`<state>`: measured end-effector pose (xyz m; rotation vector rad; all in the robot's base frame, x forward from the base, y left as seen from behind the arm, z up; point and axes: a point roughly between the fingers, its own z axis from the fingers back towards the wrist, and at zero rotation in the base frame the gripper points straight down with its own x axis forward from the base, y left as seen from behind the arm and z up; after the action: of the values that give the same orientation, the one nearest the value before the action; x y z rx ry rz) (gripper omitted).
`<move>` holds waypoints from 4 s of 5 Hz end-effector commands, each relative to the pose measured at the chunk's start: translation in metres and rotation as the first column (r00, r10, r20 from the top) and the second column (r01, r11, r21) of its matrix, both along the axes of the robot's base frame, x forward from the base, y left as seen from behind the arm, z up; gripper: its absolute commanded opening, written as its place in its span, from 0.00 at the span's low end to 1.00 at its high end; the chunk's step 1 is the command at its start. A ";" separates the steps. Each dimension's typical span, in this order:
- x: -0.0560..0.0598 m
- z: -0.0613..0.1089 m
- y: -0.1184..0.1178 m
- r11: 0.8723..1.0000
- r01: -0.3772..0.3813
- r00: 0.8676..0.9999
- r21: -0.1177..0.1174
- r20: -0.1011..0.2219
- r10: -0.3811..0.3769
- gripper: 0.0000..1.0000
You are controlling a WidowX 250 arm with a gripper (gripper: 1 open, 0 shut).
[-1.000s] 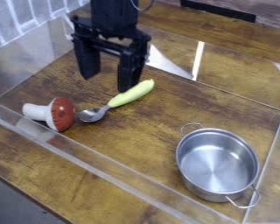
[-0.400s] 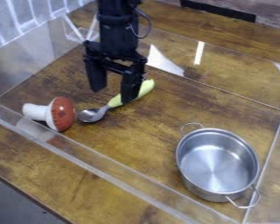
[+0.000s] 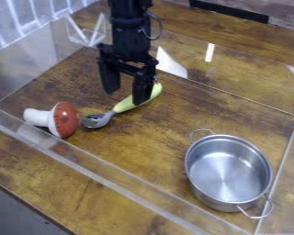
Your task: Move the green spoon to the right
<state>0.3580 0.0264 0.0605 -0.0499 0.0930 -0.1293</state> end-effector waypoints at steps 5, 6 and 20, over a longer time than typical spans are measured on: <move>0.013 -0.016 -0.001 0.999 0.021 0.999 -0.032 0.049 -0.019 0.00; 0.018 -0.011 0.006 0.999 -0.017 0.998 -0.039 0.057 0.019 0.00; 0.088 0.046 -0.167 0.972 0.234 0.958 0.024 0.163 -0.235 0.00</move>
<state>0.4384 -0.1489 0.0691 -0.0168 0.0270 -0.3870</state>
